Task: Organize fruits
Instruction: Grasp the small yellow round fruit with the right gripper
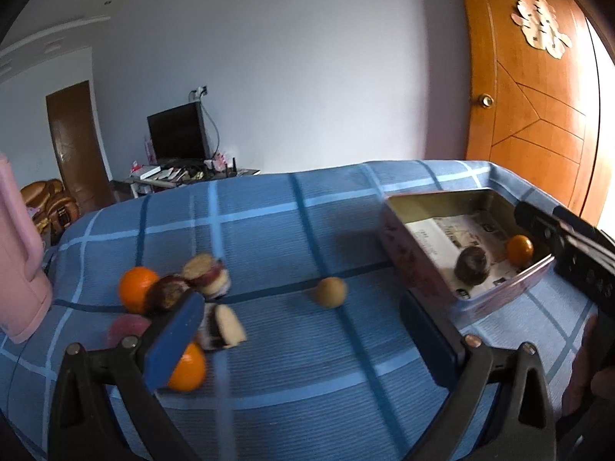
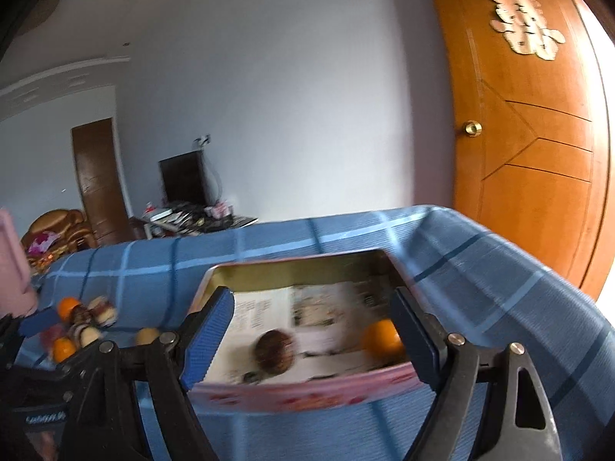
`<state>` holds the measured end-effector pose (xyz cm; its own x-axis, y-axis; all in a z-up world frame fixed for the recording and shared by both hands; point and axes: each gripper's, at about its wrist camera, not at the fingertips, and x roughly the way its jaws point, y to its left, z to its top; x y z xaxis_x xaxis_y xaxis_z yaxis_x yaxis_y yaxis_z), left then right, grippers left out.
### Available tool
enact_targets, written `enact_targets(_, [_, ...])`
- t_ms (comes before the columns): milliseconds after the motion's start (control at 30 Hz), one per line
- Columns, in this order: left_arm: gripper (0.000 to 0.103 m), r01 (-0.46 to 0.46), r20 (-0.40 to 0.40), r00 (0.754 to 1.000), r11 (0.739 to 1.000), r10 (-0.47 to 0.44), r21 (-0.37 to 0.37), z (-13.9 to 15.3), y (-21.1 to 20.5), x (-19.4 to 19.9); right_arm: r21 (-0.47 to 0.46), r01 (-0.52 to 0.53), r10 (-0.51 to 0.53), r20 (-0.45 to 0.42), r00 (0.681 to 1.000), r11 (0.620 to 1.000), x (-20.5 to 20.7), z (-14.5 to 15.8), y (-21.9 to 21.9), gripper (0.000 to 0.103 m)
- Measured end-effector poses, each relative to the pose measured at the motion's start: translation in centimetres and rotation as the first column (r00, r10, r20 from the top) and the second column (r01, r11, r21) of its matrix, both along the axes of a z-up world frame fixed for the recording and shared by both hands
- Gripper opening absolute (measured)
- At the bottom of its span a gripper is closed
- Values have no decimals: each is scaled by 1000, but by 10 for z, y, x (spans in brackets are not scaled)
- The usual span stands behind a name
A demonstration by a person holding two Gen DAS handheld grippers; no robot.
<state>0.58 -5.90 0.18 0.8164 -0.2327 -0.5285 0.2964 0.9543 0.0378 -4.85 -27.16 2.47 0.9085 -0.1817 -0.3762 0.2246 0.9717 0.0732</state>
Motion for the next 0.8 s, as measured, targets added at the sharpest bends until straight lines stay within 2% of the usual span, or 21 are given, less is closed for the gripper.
enact_targets(133, [103,-30,-3,1000,1000,30,6,0,31,5,-12,-65,65,-26,998,998,4,-3,34,77])
enact_targets(200, [103,-49,-10,999,999,49,-5,2,50,10,-12,-95,94,-49,994,995,9,-5,51,71])
enact_targets(300, [103,-85,-36,996,994,83,-62,6,83,18,-5,-131,130,-83,988,991,17,-9,75,65])
enact_targets(467, [103,-141,-98,987,978,127,-156,7,138,33,20,-190,191,-149,970,982,42,-17,111,65])
enact_targets(700, [103,-194,-141,975,968,173,-159,6,178,43,96,-196,216,-304,928,976,93,-38,143,65])
enact_targets(800, [102,-174,-160,976,974,150,-147,4,176,45,69,-173,186,-333,924,983,106,-40,150,63])
